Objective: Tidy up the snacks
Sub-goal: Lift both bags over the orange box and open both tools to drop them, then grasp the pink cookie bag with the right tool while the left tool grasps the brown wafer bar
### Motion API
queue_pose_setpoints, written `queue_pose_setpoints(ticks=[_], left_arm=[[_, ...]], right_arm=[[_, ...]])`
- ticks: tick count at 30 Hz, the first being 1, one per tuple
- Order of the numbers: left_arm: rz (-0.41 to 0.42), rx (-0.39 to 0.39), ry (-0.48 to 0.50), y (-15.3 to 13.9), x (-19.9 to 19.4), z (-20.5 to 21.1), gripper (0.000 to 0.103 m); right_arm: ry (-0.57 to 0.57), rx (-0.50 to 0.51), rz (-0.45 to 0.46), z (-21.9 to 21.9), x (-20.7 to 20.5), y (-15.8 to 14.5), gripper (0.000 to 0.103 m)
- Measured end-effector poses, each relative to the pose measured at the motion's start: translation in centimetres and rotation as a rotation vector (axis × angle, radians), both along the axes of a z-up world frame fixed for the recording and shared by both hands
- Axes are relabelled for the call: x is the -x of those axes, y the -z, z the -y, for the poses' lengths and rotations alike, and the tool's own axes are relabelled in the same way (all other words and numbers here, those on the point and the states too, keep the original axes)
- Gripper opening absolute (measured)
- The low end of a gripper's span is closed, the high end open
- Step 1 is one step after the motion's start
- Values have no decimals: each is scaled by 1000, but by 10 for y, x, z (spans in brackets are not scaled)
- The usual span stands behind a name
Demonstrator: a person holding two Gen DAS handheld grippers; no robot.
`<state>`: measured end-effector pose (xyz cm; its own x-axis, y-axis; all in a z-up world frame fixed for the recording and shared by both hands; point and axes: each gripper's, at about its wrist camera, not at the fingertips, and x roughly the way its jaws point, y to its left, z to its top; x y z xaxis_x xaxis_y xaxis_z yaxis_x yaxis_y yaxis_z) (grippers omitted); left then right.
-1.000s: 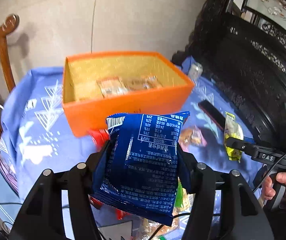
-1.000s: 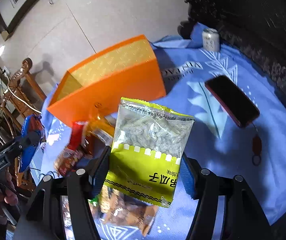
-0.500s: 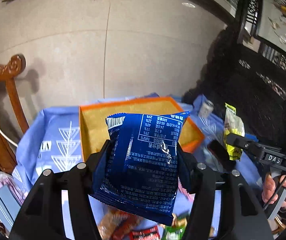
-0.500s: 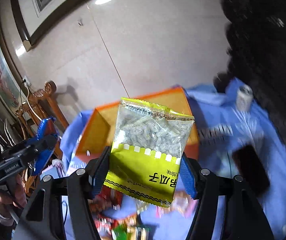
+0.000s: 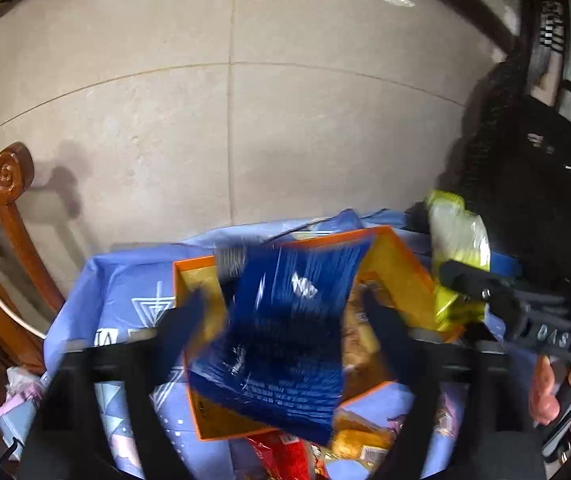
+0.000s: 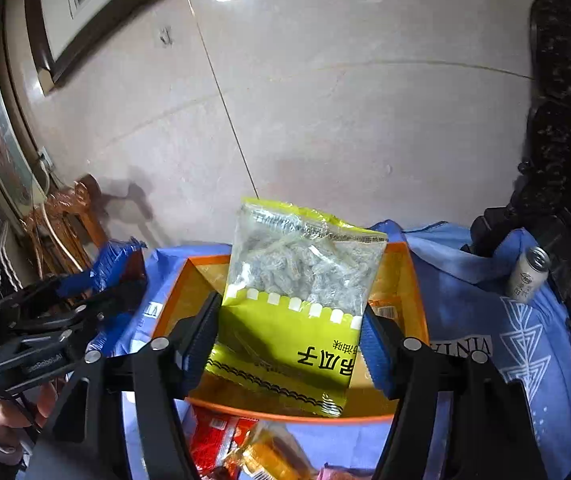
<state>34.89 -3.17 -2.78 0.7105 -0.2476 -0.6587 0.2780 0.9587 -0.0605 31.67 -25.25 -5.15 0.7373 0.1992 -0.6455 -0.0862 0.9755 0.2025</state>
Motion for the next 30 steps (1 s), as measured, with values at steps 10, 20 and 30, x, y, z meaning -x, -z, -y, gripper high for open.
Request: queue_pose_setpoints(ticks=[10, 20, 30], left_arm=[[6, -1, -67, -5, 15, -6, 99], [27, -7, -72, -19, 57, -11, 99], [16, -15, -86, -11, 107, -24, 99]], right_arm=[[-12, -11, 38, -6, 26, -14, 97], [-28, -22, 39, -11, 71, -17, 99], [-30, -14, 28, -9, 118, -6, 99]])
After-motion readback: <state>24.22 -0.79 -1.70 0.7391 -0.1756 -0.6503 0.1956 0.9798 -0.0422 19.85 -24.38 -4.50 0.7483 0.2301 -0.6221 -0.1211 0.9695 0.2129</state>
